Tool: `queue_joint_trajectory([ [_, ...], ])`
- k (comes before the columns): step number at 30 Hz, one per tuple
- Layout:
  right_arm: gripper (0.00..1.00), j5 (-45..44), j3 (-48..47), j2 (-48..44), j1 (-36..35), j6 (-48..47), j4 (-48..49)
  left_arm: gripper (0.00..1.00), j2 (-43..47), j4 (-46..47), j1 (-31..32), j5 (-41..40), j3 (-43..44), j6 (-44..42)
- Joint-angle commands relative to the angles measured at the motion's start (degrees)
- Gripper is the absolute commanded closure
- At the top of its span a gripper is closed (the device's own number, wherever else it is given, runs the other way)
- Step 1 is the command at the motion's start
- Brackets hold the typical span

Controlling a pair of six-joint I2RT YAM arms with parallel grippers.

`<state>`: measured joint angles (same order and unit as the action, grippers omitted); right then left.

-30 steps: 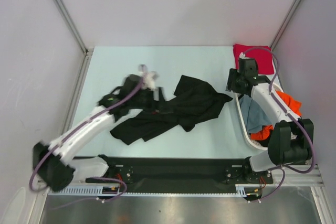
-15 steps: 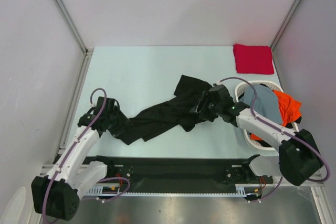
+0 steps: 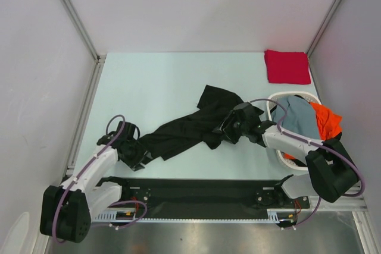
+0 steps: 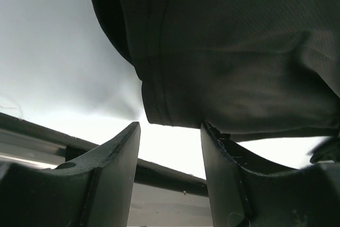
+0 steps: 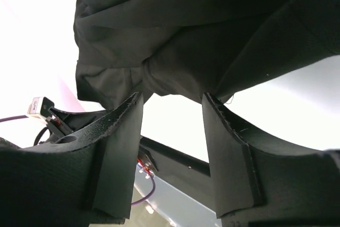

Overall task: Fold and stack the t-shirts
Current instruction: Flatten the tshirt out

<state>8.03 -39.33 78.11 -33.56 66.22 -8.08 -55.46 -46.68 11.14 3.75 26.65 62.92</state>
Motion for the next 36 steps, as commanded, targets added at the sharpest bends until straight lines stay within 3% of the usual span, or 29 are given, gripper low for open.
queue_joint_trajectory([
  [1,0.48,-0.73,-0.49,-0.06,-0.45,2.78,-0.36,0.45,-0.87,1.93,-0.59,-2.07,0.15,0.28],
  [11,0.47,-1.53,3.73,-3.40,-0.28,2.25,-5.02,0.60,-8.78,8.79,-2.61,-3.92,1.82,-6.39],
  [17,0.46,-0.29,1.89,0.55,-0.45,1.46,-1.77,0.92,-6.68,6.51,-2.70,-4.98,4.99,-8.33],
  [20,0.48,-1.79,1.45,1.78,0.07,-0.03,-0.19,1.00,-3.88,4.85,-2.70,-5.24,5.42,-8.77],
  [23,0.56,-2.32,-0.56,4.24,1.04,-3.27,0.43,1.00,-0.98,2.21,-2.70,-5.42,6.83,-9.21],
  [27,0.95,-1.53,-4.95,6.18,3.58,-9.52,0.08,1.00,1.32,-0.78,-2.96,-7.61,11.65,-11.23],
  [28,1.00,-1.70,-8.27,6.44,4.20,-11.70,-0.70,1.00,1.50,-1.05,-3.05,-9.01,14.97,-12.63],
  [31,1.00,-1.27,-14.61,7.06,6.66,-16.97,-0.89,1.00,1.06,0.00,-3.40,-10.68,23.77,-17.71],
  [36,1.00,2.24,-34.73,11.26,11.67,-23.76,5.42,1.00,-6.14,3.16,-4.80,-13.59,41.08,-24.94],
])
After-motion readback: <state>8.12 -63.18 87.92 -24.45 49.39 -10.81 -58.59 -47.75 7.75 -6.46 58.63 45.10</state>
